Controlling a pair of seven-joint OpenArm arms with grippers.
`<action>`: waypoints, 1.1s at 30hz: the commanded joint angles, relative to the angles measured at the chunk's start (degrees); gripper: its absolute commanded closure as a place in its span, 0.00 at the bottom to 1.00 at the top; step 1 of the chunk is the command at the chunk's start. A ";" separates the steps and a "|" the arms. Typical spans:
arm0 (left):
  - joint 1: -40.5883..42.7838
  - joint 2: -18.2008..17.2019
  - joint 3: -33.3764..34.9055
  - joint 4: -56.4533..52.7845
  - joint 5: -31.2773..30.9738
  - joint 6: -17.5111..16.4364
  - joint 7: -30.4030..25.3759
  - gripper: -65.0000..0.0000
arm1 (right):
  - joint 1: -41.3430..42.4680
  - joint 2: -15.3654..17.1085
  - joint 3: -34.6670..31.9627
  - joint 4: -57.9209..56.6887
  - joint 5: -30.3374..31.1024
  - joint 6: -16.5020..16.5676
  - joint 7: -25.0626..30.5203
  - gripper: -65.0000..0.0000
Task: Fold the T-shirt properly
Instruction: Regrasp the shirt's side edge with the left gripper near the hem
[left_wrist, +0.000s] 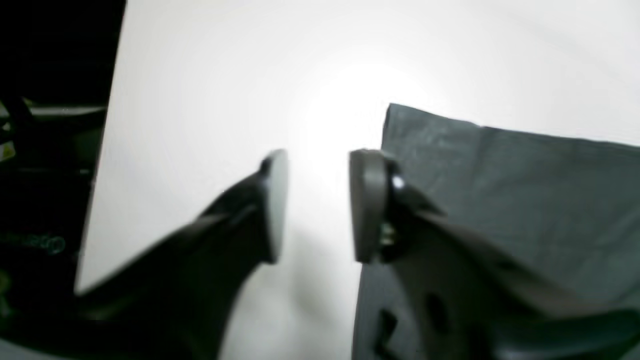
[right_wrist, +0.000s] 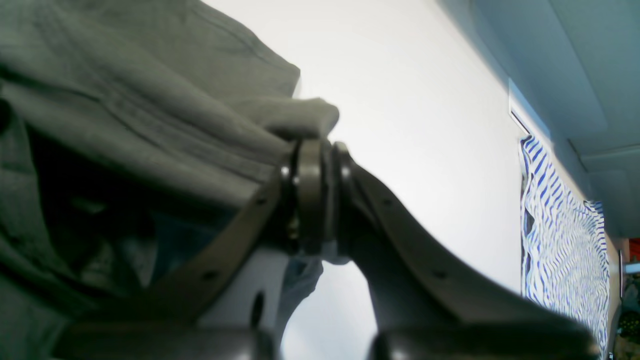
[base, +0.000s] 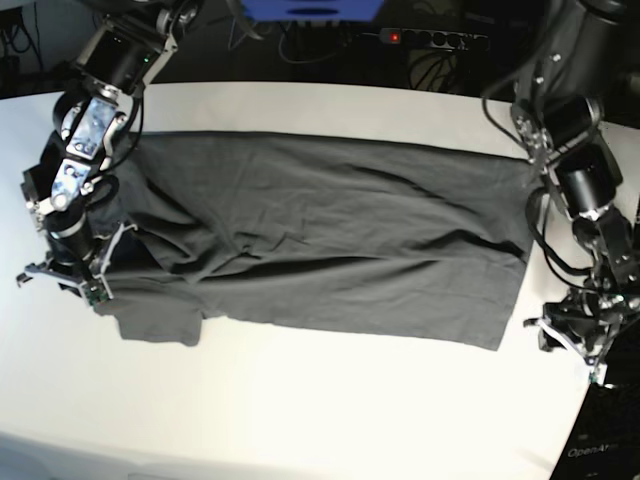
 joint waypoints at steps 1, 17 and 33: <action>-3.40 -0.91 0.17 -2.06 -1.00 -0.22 -2.30 0.56 | 1.00 0.41 -0.09 1.06 0.70 -0.66 1.22 1.00; -12.72 -2.06 7.55 -29.31 -0.91 0.57 -18.91 0.47 | 1.35 0.50 -0.09 1.15 0.70 -0.66 1.31 1.00; -8.85 -3.37 7.82 -29.49 -0.74 5.15 -20.67 0.46 | 1.35 0.50 -0.88 1.23 0.70 -0.66 1.31 1.00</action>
